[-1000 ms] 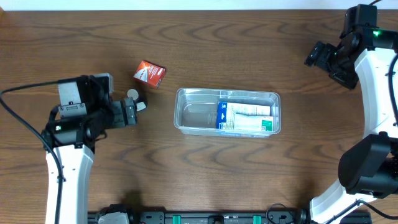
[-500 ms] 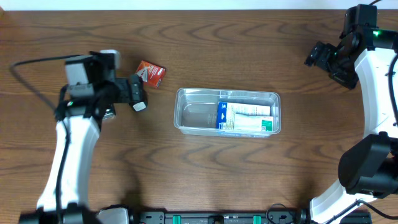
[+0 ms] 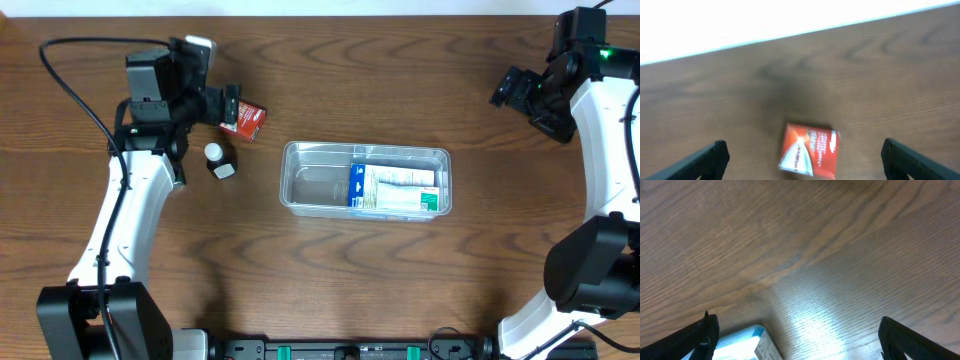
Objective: Pack container
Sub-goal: 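Reach the left gripper over the red medicine box, then close the left gripper on the red box and lift it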
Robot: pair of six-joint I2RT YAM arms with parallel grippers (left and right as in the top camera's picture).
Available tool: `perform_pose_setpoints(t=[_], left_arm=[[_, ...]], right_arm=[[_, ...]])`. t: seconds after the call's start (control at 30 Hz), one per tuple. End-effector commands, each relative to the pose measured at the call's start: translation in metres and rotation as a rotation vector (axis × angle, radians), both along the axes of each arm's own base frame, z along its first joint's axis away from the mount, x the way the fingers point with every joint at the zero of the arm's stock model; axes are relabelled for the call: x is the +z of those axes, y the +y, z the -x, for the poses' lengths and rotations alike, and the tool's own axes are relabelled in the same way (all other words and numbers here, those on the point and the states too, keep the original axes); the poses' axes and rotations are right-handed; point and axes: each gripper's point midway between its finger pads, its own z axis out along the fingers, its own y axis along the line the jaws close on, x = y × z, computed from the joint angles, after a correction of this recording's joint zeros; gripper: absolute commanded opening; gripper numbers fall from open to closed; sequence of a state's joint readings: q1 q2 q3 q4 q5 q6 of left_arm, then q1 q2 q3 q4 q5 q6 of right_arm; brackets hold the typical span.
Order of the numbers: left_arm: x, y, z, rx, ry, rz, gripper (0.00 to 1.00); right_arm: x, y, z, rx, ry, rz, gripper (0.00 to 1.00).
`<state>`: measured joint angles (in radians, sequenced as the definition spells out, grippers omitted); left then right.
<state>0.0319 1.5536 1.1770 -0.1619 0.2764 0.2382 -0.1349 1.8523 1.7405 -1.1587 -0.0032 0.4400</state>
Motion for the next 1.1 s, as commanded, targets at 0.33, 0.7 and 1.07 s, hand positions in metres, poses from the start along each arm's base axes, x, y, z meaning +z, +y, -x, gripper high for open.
perform_pose_setpoints(t=[0.33,0.7,1.07], left_arm=[[-0.061,-0.003,-0.028,-0.010,0.177,-0.061,0.98],[-0.017,-0.026,-0.050,-0.055,0.277,-0.071,0.98],[-0.069,-0.025,-0.044,-0.060,0.494,-0.074,0.98]], right_arm=[[0.012,-0.002,-0.002,-0.012,-0.031,0.008,0.99],[0.012,-0.002,-0.002,-0.012,-0.031,0.008,0.99],[0.012,-0.002,-0.002,-0.012,-0.031,0.008,0.99]])
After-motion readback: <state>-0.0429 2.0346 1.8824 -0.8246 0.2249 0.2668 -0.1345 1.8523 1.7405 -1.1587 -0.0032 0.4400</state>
